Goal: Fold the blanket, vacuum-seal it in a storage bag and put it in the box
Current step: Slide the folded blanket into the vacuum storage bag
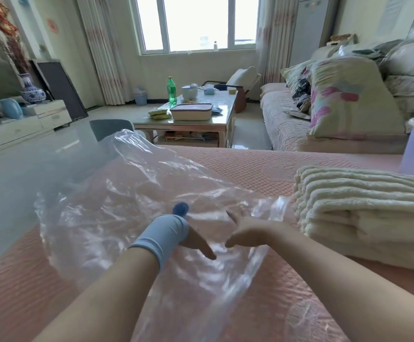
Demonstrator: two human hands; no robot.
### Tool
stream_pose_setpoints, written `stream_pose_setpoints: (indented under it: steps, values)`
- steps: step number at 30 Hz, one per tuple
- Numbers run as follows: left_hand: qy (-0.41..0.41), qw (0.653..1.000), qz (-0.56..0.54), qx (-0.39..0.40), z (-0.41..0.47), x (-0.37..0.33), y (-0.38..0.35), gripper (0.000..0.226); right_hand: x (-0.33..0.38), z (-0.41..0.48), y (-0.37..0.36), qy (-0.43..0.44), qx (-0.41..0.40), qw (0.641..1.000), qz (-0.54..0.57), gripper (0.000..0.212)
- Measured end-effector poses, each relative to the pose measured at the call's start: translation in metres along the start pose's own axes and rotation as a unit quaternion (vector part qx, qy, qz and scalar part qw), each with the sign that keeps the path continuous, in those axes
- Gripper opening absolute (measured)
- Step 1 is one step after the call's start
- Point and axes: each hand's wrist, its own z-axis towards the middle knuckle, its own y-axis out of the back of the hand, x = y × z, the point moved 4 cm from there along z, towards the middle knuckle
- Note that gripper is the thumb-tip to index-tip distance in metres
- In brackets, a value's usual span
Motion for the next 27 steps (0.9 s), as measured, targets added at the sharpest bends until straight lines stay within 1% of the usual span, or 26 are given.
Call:
stream_pose_setpoints:
  steps: [1,3,5,7,9,10,11,12,14,16,17,19,21,22,23,25,27]
  values:
    - [-0.039,0.999,-0.001,-0.033,0.003,-0.003,0.000,0.107,-0.004,-0.002,0.003,0.015,-0.030,0.999,-0.001,0.103]
    - [-0.104,0.984,0.017,-0.141,0.008,-0.006,0.003,0.107,-0.013,-0.007,0.010,0.024,-0.109,0.991,-0.077,0.096]
    - [-0.122,0.960,0.081,-0.238,0.010,-0.008,0.006,0.099,-0.016,-0.012,0.015,0.029,-0.172,0.976,-0.129,0.081]
    - [-0.123,0.937,0.134,-0.299,0.007,-0.016,0.013,0.081,-0.012,-0.016,0.016,0.032,-0.191,0.971,-0.138,0.065]
    - [-0.117,0.925,0.134,-0.337,0.001,-0.027,0.017,0.060,-0.010,-0.014,0.010,0.012,-0.167,0.976,-0.142,0.061]
    - [-0.110,0.924,0.134,-0.342,-0.001,-0.032,0.016,0.054,-0.011,-0.011,0.005,0.000,-0.143,0.979,-0.143,0.062]
    - [-0.102,0.929,0.137,-0.328,-0.002,-0.036,0.012,0.055,-0.011,-0.009,0.000,-0.007,-0.120,0.983,-0.142,0.062]
    - [-0.094,0.940,0.134,-0.300,0.001,-0.039,0.006,0.061,-0.013,-0.006,-0.005,-0.006,-0.103,0.985,-0.137,0.063]
    - [-0.086,0.968,0.094,-0.214,0.010,-0.041,-0.014,0.080,-0.013,-0.002,-0.005,0.007,-0.089,0.989,-0.120,0.063]
    - [-0.087,0.979,0.090,-0.160,0.017,-0.041,-0.026,0.092,-0.013,-0.003,0.003,0.024,-0.098,0.990,-0.099,0.064]
    - [-0.087,0.978,0.114,-0.153,0.020,-0.042,-0.028,0.096,-0.013,-0.006,0.010,0.034,-0.116,0.988,-0.098,0.061]
    - [-0.088,0.971,0.154,-0.160,0.025,-0.048,-0.027,0.101,-0.015,-0.020,0.028,0.063,-0.188,0.971,-0.132,0.053]
    - [-0.095,0.968,0.169,-0.157,0.028,-0.060,-0.023,0.102,-0.022,-0.038,0.044,0.103,-0.272,0.937,-0.194,0.047]
    - [-0.104,0.968,0.169,-0.152,0.028,-0.068,-0.023,0.102,-0.029,-0.048,0.051,0.116,-0.301,0.922,-0.213,0.046]
    - [-0.110,0.968,0.170,-0.146,0.029,-0.076,-0.023,0.100,-0.036,-0.057,0.057,0.119,-0.325,0.911,-0.222,0.046]
    - [-0.112,0.967,0.172,-0.149,0.029,-0.091,-0.022,0.097,-0.056,-0.076,0.070,0.097,-0.369,0.898,-0.218,0.047]
    - [-0.107,0.963,0.171,-0.181,0.026,-0.104,-0.018,0.090,-0.076,-0.092,0.081,0.063,-0.413,0.884,-0.209,0.052]
